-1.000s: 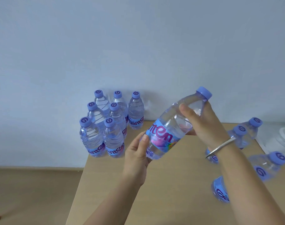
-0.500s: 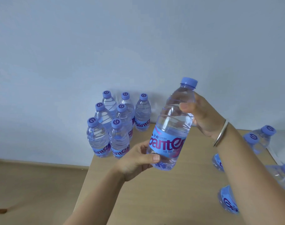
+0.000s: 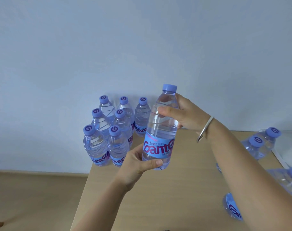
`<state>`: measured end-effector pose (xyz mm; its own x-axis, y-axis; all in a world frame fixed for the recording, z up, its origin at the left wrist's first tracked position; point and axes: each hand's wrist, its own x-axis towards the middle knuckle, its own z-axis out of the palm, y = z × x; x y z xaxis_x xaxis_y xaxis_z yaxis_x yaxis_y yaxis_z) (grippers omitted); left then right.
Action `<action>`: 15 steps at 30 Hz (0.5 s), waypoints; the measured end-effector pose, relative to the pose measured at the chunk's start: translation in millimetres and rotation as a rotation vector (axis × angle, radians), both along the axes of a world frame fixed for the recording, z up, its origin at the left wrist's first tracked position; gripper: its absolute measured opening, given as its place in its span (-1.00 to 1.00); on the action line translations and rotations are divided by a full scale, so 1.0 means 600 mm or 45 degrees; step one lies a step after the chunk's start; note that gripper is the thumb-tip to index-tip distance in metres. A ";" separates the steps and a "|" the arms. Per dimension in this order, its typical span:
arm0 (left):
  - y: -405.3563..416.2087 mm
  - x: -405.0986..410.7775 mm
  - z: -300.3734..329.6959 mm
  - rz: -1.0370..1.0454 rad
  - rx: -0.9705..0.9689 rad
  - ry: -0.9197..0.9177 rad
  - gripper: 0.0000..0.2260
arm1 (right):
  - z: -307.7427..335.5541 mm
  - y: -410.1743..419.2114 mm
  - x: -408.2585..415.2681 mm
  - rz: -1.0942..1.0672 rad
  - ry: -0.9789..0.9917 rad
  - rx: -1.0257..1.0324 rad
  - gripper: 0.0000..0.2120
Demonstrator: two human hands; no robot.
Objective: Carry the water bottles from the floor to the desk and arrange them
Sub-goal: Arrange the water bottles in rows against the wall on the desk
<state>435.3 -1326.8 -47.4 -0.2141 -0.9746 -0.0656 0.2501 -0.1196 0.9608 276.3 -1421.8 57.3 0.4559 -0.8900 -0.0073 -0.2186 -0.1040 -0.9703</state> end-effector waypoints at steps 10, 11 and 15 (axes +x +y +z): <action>-0.027 0.015 -0.057 0.064 0.157 -0.258 -0.65 | -0.070 -0.015 0.032 0.012 0.135 -0.059 -0.63; -0.030 0.012 -0.066 0.126 0.177 -0.325 -0.64 | -0.083 -0.020 0.036 0.007 0.156 -0.064 -0.60; -0.037 -0.003 -0.098 0.224 0.298 -0.512 -0.54 | -0.139 -0.044 0.052 -0.086 0.270 -0.068 -0.51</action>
